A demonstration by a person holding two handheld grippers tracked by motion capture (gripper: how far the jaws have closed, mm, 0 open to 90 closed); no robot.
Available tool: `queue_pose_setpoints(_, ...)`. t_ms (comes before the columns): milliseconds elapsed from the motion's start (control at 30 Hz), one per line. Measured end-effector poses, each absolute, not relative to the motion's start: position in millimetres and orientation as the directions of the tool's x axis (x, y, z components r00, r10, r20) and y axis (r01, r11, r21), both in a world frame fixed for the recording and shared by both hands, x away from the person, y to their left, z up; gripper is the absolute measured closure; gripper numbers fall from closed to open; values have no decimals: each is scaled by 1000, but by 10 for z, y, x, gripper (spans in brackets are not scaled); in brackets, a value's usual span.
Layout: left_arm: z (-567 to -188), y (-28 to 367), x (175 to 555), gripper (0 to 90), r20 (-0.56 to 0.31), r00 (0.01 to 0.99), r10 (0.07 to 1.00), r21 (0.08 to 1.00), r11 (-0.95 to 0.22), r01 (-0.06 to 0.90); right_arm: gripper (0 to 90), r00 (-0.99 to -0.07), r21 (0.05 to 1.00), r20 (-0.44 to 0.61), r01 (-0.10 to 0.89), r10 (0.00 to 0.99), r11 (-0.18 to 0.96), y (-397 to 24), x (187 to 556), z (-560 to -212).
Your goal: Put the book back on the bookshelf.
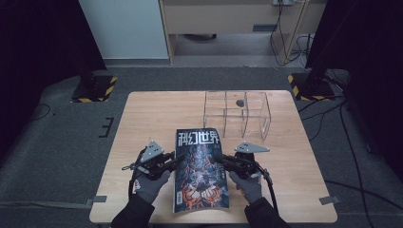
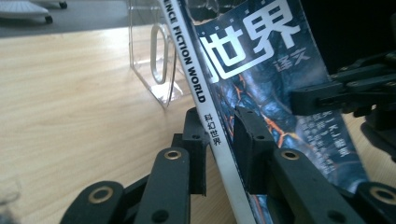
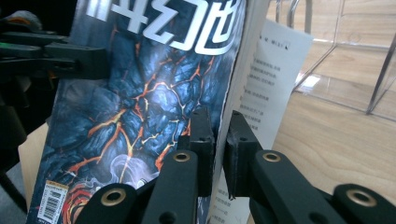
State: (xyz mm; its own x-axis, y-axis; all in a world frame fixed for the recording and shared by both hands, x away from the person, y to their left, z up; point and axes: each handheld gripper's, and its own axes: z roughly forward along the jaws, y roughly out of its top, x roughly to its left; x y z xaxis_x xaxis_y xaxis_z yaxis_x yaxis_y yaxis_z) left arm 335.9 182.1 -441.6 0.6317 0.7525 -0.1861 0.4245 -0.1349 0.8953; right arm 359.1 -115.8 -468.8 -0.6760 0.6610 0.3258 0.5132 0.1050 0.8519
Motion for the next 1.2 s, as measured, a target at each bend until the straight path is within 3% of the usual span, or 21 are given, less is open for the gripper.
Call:
queue_pose_setpoints(133, -4307, 1777, 3322, 752, -136, 641, 756, 916, -151, 372, 841, -679, 866, 312, 491, 665, 96, -1168, 3620, -4611)
queue_pose_setpoints(367, -4178, 1777, 3260, 762, -139, 667, 732, 939, -117, 324, 849, -686, 899, 264, 430, 678, 85, -1200, 3637, -4402)
queue_pose_setpoints(867, -4210, 1726, 3225, 779, -130, 681, 721, 931, -147, 333, 856, -687, 892, 282, 444, 670, 79, -1230, 3686, -4458)
queue_pose_setpoints(1200, -4309, 1689, 3334, 669, -207, 672, 711, 905, -120, 407, 869, -736, 907, 253, 406, 627, 111, -1271, 3620, -4501)
